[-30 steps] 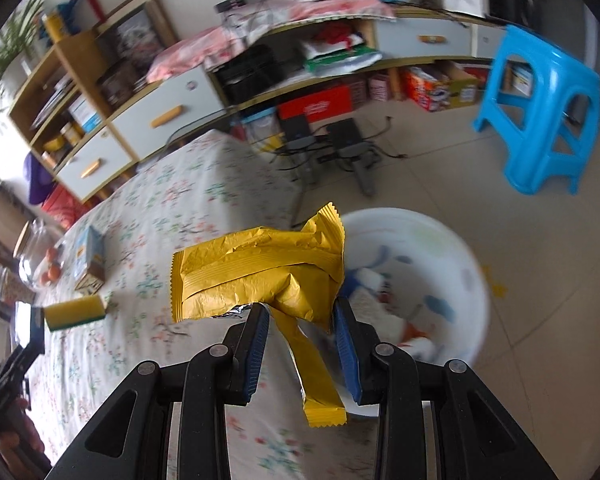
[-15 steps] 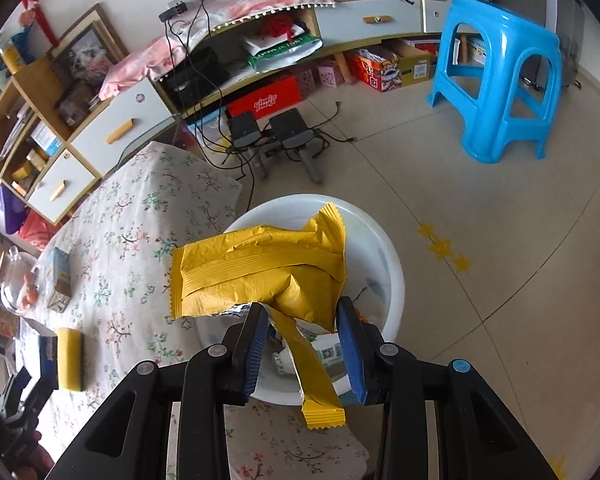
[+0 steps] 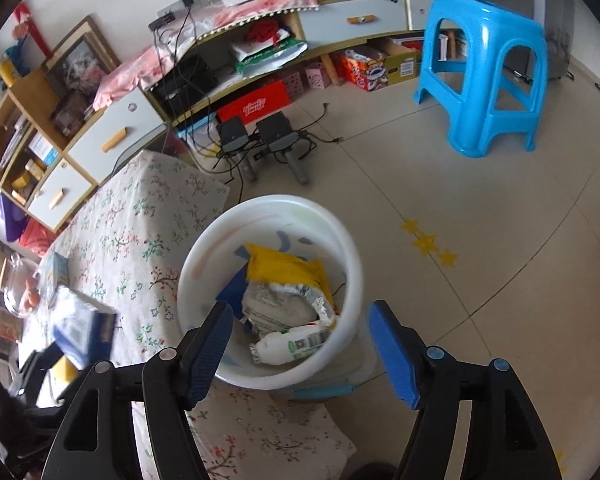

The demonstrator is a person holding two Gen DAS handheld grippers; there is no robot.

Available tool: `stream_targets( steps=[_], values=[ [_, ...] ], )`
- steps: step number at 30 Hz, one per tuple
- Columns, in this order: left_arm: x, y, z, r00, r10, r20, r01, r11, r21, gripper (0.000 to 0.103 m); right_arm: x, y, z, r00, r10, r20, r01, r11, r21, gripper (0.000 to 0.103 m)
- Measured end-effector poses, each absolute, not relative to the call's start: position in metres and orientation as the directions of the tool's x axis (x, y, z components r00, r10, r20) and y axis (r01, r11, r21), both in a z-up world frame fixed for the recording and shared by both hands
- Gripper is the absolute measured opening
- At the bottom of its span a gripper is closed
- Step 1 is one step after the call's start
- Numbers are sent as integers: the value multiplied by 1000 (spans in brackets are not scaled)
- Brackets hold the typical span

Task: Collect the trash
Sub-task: 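Carry the yellow packet and blue box over the bucket and release both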

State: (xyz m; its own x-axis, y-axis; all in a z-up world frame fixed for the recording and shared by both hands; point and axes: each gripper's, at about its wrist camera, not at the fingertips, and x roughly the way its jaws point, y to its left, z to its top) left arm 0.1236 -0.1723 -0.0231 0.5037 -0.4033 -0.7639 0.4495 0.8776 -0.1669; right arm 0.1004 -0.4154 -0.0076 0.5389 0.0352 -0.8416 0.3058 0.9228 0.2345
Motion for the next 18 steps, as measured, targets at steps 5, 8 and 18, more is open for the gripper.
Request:
stream_targets(
  steps=[5,8,18],
  values=[
    [130,-203,-30,483,-417,-770,483,860,-163,94,90,-432,-7,547,26,-837,331,911,245,73],
    [137,-216,-34,473,-429,-769,500,850,-166,94,84,-438,-7,551,21,-834,346,904,252,73],
    [142,-225,-39,502,-402,-766,509,853,-115,102,82,-441,-4,559,24,-829,349,900,262,73]
  ],
)
